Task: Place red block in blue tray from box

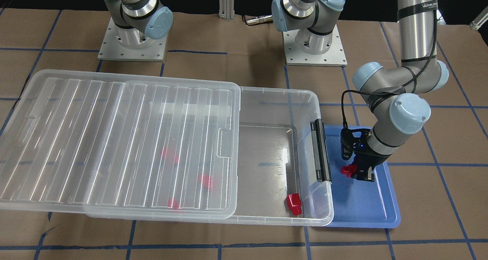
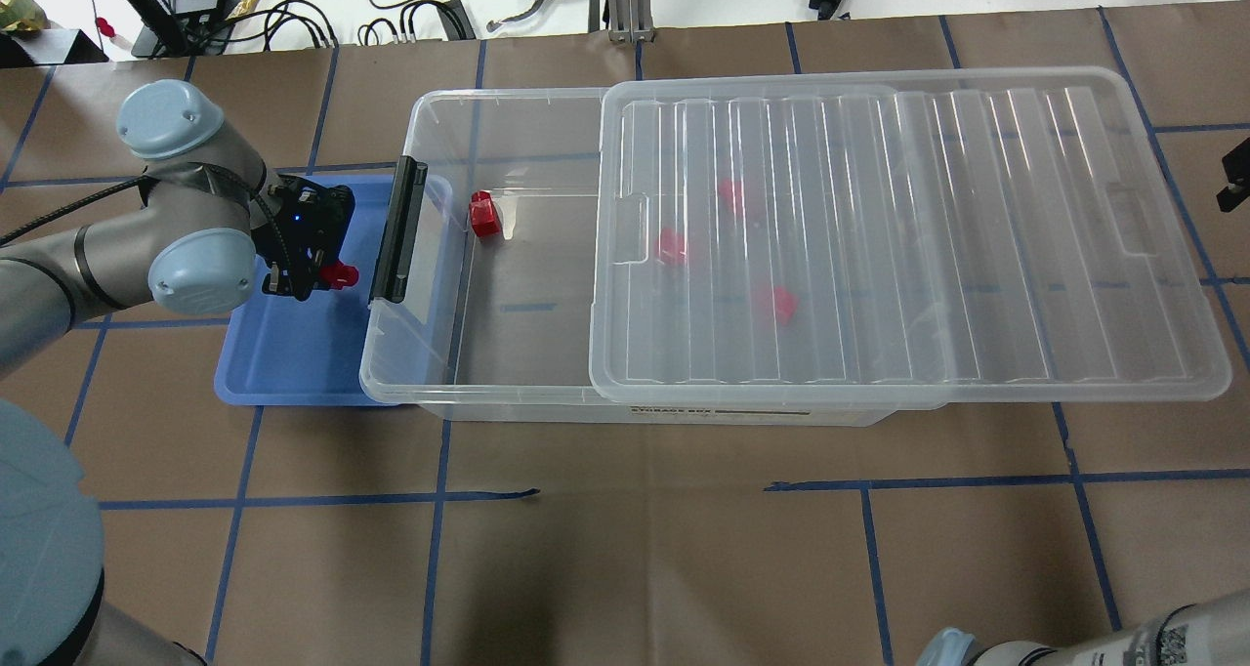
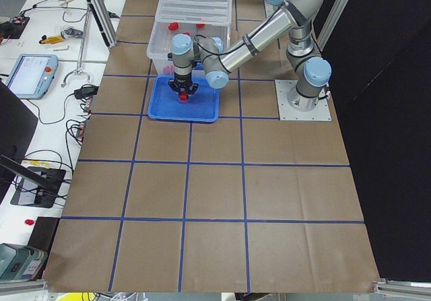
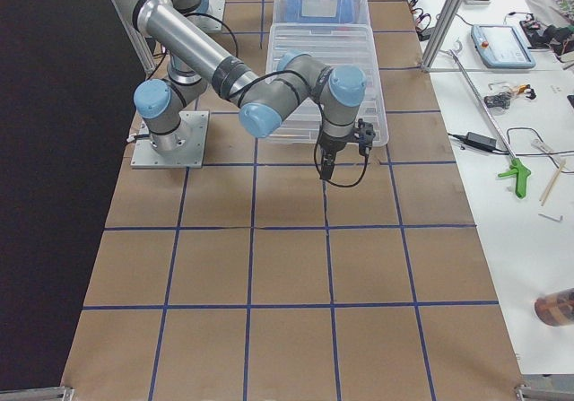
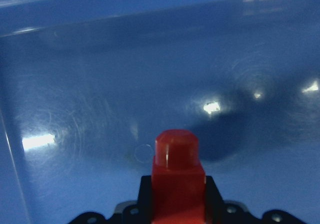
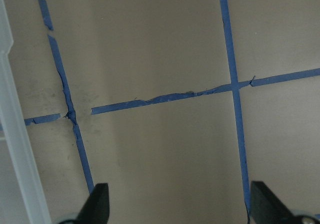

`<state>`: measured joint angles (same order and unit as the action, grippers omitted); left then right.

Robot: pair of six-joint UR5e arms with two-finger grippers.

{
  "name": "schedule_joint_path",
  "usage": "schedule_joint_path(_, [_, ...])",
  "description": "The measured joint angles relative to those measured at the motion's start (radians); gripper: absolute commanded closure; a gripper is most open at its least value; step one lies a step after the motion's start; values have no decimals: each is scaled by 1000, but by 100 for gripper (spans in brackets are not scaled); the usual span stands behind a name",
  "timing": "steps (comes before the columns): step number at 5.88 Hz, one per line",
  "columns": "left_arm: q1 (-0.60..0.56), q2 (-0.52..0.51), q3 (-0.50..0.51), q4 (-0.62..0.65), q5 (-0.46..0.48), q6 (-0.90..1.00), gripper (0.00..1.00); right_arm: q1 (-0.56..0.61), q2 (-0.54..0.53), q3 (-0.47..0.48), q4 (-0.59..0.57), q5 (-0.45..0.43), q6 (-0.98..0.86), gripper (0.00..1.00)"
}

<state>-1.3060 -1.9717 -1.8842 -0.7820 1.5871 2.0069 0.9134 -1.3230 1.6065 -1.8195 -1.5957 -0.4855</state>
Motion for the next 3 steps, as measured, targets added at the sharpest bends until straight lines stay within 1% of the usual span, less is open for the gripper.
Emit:
schedule_joint_path(2, [-2,19,4,-2,3,-10,2,12,-13,48,-24,7,8,0])
schedule_joint_path(3, [-5,50,19,-45,0,-17,2,27,-21,56,-25,8,9,0])
